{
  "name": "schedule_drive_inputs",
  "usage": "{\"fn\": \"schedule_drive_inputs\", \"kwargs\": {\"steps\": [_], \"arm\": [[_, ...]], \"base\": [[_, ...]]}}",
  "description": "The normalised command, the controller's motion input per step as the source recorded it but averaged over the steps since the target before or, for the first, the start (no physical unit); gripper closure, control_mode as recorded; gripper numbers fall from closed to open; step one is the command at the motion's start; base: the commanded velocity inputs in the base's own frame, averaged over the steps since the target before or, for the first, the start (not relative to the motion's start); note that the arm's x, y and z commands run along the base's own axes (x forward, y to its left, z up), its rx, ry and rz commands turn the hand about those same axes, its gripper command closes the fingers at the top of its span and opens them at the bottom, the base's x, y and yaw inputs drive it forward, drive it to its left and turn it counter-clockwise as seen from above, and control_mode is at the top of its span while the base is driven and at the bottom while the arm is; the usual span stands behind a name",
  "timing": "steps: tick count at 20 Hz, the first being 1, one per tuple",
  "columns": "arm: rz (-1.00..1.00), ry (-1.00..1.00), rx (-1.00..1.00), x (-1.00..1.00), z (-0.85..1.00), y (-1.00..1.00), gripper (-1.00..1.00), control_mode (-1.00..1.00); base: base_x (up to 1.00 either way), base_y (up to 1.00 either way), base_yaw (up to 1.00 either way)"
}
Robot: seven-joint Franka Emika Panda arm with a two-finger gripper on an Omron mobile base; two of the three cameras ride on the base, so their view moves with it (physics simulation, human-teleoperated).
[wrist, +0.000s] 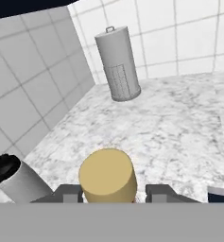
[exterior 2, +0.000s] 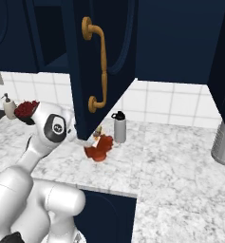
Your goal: Put the shaker and condiment bottle from the counter next to their counterparts in the cabinet.
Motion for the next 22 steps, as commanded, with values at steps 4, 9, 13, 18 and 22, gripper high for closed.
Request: {"fn": "schedule_drive_inputs", "kwargs": {"steps": [4,9,13,18,22], "arm": [[0.34,0.06,0.00,-0.05,0.44,0.49,1.00,-1.00],[0.41,-0.01,0.00,-0.05,0.44,0.21,1.00,-1.00],[0.42,-0.01,0.00,-0.03,0.49,0.00,1.00,-1.00],[0.35,-0.05,-0.04,-0.18,0.49,0.03,1.00,-1.00],[0.27,-0.01,-0.04,-0.17,0.56,0.19,1.00,-1.00]], "base": [[0.00,0.00,0.00],[0.00,0.00,0.00],[0.00,0.00,0.00],[0.00,0.00,0.00],[0.00,0.00,0.00]]}}
